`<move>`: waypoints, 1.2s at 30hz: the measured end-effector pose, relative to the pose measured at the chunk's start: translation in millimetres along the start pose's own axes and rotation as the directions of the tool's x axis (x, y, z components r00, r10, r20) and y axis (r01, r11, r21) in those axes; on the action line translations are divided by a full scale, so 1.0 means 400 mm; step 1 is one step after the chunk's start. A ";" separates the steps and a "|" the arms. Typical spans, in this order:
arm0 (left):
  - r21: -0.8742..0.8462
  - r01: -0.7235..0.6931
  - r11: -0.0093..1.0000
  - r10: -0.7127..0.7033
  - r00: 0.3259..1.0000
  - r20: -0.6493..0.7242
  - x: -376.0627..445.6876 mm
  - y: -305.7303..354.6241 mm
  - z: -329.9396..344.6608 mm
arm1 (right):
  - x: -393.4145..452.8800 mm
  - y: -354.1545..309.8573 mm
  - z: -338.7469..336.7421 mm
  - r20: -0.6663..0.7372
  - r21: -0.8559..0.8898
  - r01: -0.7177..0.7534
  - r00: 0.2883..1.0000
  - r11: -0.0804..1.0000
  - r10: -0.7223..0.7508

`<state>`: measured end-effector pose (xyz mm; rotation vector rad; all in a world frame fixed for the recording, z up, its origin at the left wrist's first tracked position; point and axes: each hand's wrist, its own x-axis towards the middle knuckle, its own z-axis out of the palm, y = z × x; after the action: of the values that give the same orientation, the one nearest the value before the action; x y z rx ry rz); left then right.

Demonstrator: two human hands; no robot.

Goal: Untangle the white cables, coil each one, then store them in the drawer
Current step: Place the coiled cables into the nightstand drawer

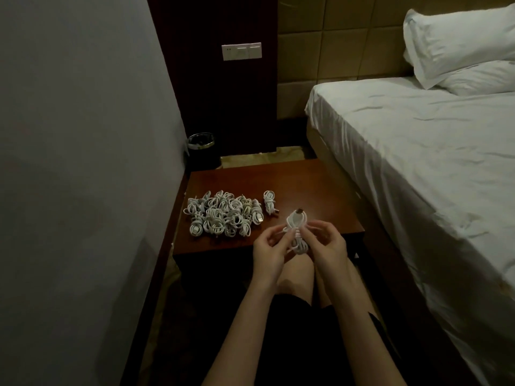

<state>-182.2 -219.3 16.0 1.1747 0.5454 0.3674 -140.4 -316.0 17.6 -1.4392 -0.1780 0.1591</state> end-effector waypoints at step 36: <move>0.377 0.427 0.822 -0.404 0.903 -0.145 0.260 -0.207 -0.168 | 0.164 0.356 0.034 0.118 -0.511 -0.480 0.783 0.713 0.611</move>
<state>-137.2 -140.6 -102.1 1.3978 0.9419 -0.0989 -79.3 -270.9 -120.2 -1.9130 -0.0006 0.8775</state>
